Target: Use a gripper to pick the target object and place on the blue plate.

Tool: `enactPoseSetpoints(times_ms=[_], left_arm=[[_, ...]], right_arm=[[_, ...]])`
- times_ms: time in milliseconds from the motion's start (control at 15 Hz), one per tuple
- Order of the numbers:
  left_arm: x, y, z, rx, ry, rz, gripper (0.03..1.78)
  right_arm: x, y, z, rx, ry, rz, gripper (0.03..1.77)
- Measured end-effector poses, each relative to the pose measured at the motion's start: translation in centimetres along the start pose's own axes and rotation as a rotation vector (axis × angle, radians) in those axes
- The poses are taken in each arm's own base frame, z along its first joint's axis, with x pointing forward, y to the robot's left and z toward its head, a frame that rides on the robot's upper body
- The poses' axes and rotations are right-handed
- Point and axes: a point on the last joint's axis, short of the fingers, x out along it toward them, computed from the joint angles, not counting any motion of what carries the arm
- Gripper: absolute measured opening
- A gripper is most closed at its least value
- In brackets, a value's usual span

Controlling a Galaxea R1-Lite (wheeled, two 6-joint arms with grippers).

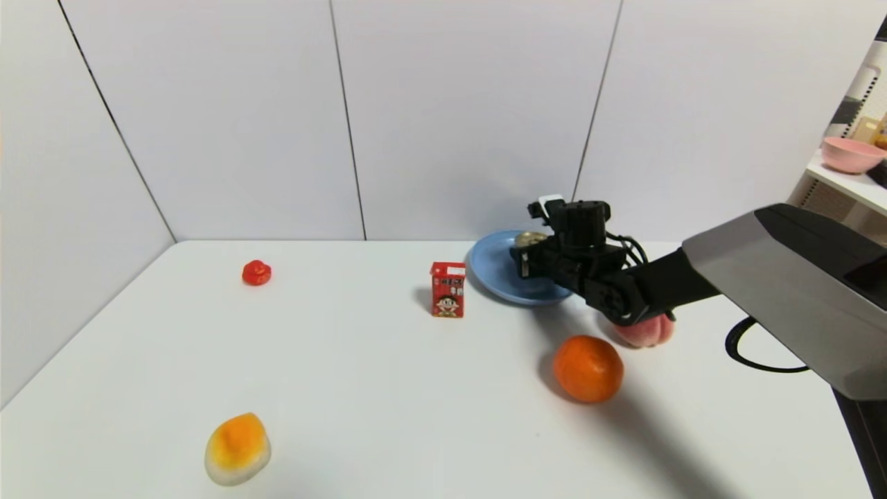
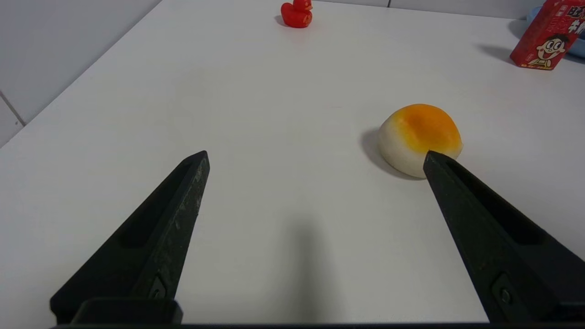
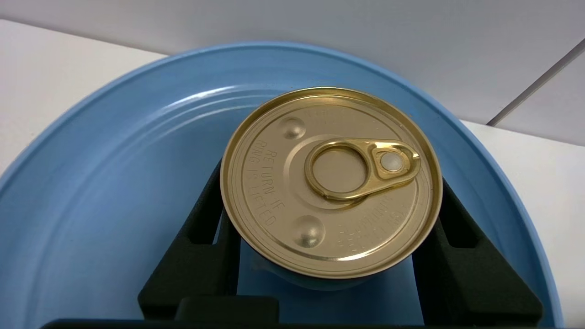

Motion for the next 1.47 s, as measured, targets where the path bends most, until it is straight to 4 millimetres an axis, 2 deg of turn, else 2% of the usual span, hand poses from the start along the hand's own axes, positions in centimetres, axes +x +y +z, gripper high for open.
enactPoseSetpoints(times_ms=[133, 400, 600, 733, 933, 1200, 1333, 1467], left_arm=[[0.0, 0.0, 0.0, 0.0, 0.0, 0.0, 1.69], [0.0, 0.0, 0.0, 0.0, 0.0, 0.0, 1.69], [0.0, 0.0, 0.0, 0.0, 0.0, 0.0, 1.69], [0.0, 0.0, 0.0, 0.001, 0.0, 0.0, 1.69], [0.0, 0.0, 0.0, 0.0, 0.0, 0.0, 1.69], [0.0, 0.0, 0.0, 0.0, 0.0, 0.0, 1.69], [0.0, 0.0, 0.0, 0.0, 0.0, 0.0, 1.69], [0.0, 0.0, 0.0, 0.0, 0.0, 0.0, 1.69]], right_arm=[[0.0, 0.3, -0.1, -0.002, 0.007, 0.004, 1.21], [-0.3, 0.7, 0.3, -0.002, -0.004, 0.012, 1.41], [-1.6, 0.7, 2.0, 0.004, -0.026, 0.017, 1.5], [-3.3, 0.3, 3.6, 0.004, -0.018, 0.018, 1.55], [-7.5, -0.6, 6.5, 0.006, -0.002, 0.012, 1.6], [-15.7, -2.5, 9.3, 0.017, -0.042, 0.005, 1.65], [-20.6, -3.5, 9.4, 0.021, -0.074, 0.002, 1.66], [-25.9, -4.6, 8.7, 0.026, -0.118, -0.004, 1.67]])
